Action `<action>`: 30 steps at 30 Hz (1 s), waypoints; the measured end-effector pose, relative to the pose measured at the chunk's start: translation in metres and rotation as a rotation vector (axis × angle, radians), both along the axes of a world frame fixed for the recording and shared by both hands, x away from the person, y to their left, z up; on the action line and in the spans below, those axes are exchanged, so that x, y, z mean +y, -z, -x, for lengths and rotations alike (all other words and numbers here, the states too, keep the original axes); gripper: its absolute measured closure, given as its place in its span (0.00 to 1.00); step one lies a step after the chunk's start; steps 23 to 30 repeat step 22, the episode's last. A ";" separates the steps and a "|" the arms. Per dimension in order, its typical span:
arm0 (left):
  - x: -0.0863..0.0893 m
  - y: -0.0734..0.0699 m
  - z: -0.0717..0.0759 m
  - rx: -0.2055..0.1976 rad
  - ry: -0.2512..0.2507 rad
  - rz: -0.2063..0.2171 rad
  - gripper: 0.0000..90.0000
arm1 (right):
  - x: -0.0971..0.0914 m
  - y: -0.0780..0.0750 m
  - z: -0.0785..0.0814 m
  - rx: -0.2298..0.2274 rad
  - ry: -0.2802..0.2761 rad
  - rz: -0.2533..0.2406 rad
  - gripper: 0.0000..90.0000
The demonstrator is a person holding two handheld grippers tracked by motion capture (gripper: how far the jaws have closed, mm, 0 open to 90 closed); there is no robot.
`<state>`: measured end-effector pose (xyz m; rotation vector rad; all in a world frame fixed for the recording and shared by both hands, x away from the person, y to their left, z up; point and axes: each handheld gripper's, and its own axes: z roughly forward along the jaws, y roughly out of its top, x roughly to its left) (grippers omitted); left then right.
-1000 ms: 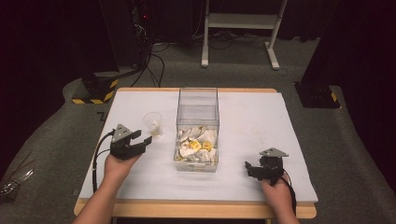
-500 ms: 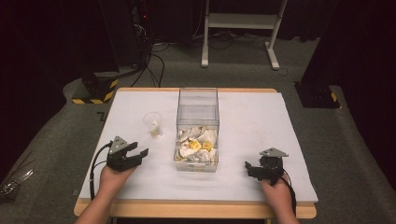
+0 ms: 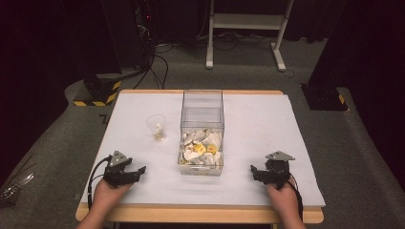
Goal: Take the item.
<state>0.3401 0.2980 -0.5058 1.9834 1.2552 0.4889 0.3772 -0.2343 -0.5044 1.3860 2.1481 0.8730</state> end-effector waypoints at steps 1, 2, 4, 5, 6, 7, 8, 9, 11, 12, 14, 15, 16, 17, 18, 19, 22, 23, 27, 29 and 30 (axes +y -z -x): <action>0.002 -0.001 0.001 -0.001 -0.008 -0.003 0.28 | 0.000 0.000 0.000 0.000 0.000 0.000 0.15; 0.003 -0.001 0.003 -0.003 -0.018 -0.029 0.28 | 0.000 0.000 0.000 0.000 0.000 0.000 0.15; 0.007 0.001 0.005 -0.014 -0.015 -0.043 0.28 | 0.000 0.000 0.000 0.000 0.000 -0.001 0.15; 0.007 0.001 0.006 -0.013 -0.015 -0.040 0.28 | 0.000 0.000 0.000 0.001 0.000 -0.001 0.15; 0.007 0.002 0.006 -0.016 -0.011 -0.045 0.28 | 0.000 0.000 0.000 0.000 0.000 -0.001 0.15; 0.005 0.002 0.006 -0.018 -0.003 -0.059 0.25 | 0.000 0.000 0.000 0.001 0.000 -0.001 0.15; 0.003 0.003 0.007 -0.024 -0.008 -0.071 0.24 | 0.000 0.000 0.000 0.000 0.000 0.000 0.15; 0.003 0.003 0.007 -0.025 -0.012 -0.068 0.24 | 0.000 0.000 0.000 0.000 0.000 0.000 0.15; 0.004 0.003 0.007 -0.023 -0.011 -0.064 0.24 | 0.000 0.000 0.000 0.000 0.000 0.000 0.15; 0.004 0.003 0.007 -0.024 -0.011 -0.065 0.24 | 0.000 0.000 0.000 0.000 0.000 0.000 0.15; 0.004 0.003 0.007 -0.025 -0.012 -0.064 0.24 | 0.000 0.000 0.000 0.000 0.000 0.000 0.15; 0.004 0.003 0.008 -0.025 -0.013 -0.063 0.24 | 0.000 0.000 0.000 -0.001 0.000 -0.001 0.15; 0.004 0.003 0.008 -0.024 -0.013 -0.063 0.24 | 0.000 0.000 0.000 0.000 0.000 0.000 0.15; 0.004 0.003 0.008 -0.024 -0.013 -0.063 0.24 | 0.000 0.000 0.000 -0.002 0.000 0.000 0.15; 0.004 0.003 0.008 -0.024 -0.012 -0.063 0.24 | 0.000 0.000 0.000 -0.002 0.000 0.000 0.15; 0.004 0.003 0.008 -0.024 -0.012 -0.062 0.24 | 0.000 0.000 0.000 -0.002 0.001 0.000 0.15; 0.004 0.003 0.007 -0.024 -0.011 -0.061 0.24 | 0.000 0.000 0.000 -0.002 0.002 0.001 0.15; 0.004 0.003 0.007 -0.024 -0.011 -0.061 0.24 | 0.000 0.000 0.000 -0.002 0.002 0.001 0.15; 0.004 0.003 0.007 -0.024 -0.011 -0.061 0.24 | 0.000 0.000 0.000 -0.002 0.002 0.001 0.15; 0.004 0.003 0.007 -0.024 -0.011 -0.061 0.24 | 0.000 0.000 0.000 -0.002 0.002 0.001 0.15; 0.004 0.003 0.007 -0.024 -0.011 -0.061 0.24 | 0.000 0.000 0.000 -0.002 0.002 0.001 0.15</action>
